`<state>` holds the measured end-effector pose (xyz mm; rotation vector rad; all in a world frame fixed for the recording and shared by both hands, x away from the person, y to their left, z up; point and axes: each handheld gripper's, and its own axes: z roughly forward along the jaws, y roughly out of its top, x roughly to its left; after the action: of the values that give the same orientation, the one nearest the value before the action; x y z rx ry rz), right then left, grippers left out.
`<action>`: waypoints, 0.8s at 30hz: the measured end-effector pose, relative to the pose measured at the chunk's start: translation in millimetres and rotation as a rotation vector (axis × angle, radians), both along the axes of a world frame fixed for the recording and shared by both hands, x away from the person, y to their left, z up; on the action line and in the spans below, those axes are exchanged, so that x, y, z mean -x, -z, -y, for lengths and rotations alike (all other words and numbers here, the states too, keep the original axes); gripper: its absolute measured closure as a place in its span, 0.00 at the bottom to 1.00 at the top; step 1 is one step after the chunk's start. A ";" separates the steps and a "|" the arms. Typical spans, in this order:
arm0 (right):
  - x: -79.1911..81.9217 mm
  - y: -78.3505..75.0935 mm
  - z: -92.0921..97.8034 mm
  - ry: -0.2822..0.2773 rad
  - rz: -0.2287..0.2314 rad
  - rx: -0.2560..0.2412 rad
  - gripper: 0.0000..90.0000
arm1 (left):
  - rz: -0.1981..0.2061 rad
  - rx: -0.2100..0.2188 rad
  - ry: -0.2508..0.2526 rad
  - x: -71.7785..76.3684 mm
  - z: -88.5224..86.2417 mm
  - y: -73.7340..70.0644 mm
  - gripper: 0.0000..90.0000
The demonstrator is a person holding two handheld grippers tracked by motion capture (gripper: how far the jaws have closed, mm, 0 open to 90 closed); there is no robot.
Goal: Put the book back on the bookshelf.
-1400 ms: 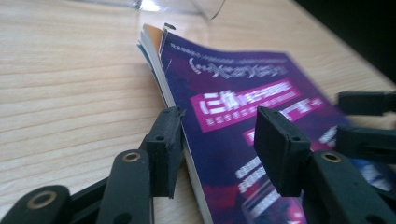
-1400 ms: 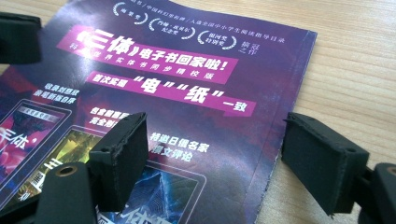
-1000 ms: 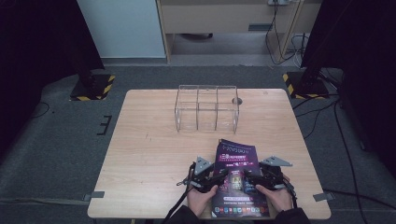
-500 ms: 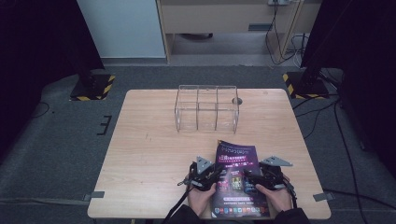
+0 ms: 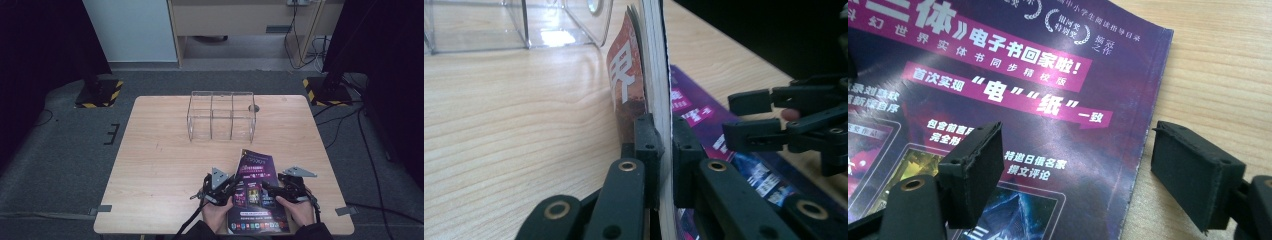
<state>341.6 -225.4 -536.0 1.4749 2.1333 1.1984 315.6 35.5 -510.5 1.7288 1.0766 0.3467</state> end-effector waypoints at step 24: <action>-3.8 -6.3 0.3 -0.079 0.030 -0.096 0.18 | 0.104 0.074 -0.007 7.0 -15.6 -33.4 0.94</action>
<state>345.4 -225.7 -529.7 1.4136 2.1608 1.3598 308.6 51.1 -477.1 1.6239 1.0087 0.3922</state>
